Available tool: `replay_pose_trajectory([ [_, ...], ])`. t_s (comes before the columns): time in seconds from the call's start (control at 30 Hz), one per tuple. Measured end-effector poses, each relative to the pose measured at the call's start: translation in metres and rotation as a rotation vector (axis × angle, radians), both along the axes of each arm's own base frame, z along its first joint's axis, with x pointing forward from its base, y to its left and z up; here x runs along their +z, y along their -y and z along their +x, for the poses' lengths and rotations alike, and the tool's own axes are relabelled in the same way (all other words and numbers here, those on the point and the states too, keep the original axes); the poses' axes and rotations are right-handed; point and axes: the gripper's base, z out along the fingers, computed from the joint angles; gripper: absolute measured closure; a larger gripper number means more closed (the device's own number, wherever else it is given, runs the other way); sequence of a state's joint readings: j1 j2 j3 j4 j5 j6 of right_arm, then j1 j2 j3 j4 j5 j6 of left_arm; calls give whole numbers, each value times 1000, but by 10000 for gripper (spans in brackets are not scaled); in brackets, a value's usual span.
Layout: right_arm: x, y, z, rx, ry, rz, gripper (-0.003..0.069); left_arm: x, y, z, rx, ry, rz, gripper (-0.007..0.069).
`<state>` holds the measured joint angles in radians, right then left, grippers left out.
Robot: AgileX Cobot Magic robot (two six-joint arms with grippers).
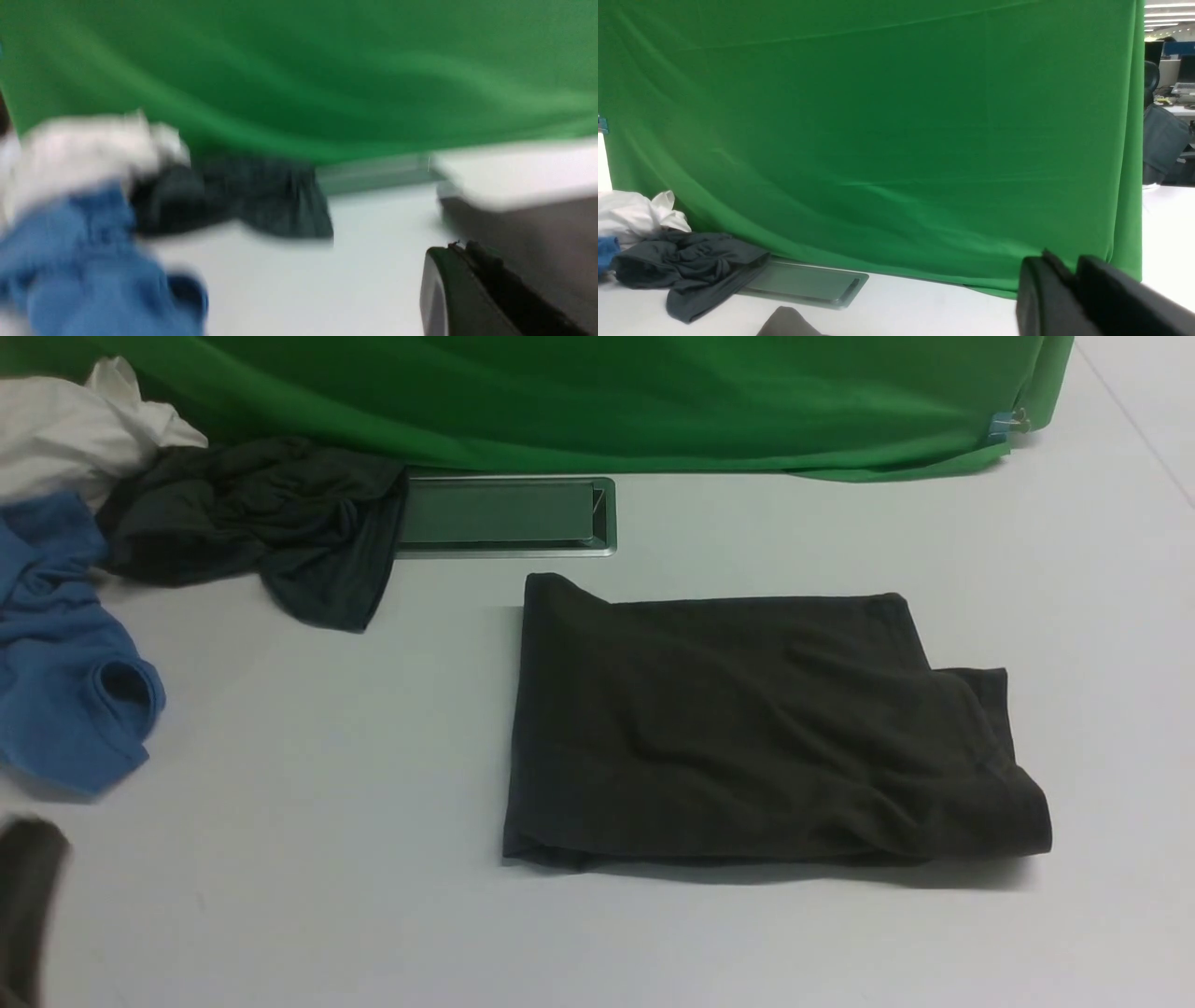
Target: Fold a long-sleeved shirt on a white desktop.
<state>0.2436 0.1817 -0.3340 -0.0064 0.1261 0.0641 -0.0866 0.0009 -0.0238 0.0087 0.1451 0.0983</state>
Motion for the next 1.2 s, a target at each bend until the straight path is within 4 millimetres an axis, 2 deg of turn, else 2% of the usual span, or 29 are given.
replay_pose_trajectory([
  [0.07, 0, 0, 0, 0, 0, 0, 532, -12, 0, 1, -1, -51, -4, 605],
  [0.2, 0, 0, 0, 0, 0, 0, 527, -18, 0, 0, 0, -116, 7, 605],
  [1.2, 0, 0, 0, 0, 0, 0, 457, -20, 0, 0, 0, -133, 3, 605],
])
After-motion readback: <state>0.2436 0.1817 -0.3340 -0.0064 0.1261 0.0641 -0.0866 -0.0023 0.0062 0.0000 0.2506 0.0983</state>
